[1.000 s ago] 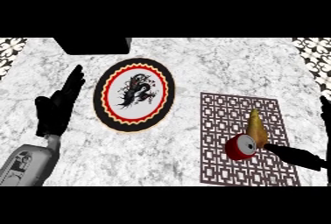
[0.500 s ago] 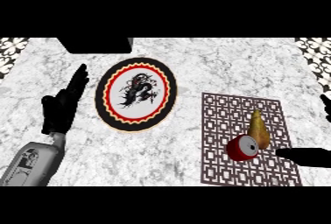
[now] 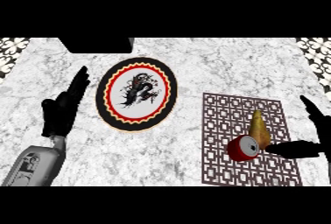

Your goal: Pick the pear from the placemat and place it in the plate

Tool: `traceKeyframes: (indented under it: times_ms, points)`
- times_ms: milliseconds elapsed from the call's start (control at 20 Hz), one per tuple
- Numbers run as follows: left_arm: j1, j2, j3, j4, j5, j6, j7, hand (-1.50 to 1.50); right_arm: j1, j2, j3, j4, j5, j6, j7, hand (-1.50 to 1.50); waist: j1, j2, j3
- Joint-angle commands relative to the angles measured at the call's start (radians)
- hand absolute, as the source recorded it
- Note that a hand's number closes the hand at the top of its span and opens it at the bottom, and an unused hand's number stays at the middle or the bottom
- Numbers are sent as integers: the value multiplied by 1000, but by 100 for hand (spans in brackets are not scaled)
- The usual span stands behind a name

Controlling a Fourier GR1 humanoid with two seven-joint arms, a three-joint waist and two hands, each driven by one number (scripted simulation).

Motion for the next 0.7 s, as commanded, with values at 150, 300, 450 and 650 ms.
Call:
traceKeyframes:
  times_ms: [150,300,450,650]
  points:
    - [-55,-33,59,66,-35,-35,9,0,-35,81,-7,164,57,62,-94,-150,-2,0,0]
    - [-76,-68,48,63,-72,-16,29,0,-76,89,-57,274,43,87,-181,-150,-1,1,0]
    - [-39,-60,72,43,-66,-52,23,0,-22,101,-62,300,73,92,-237,-150,-3,0,0]
    - [-77,-97,75,62,-122,-27,41,0,-87,190,-34,333,135,66,-176,-150,-3,0,0]
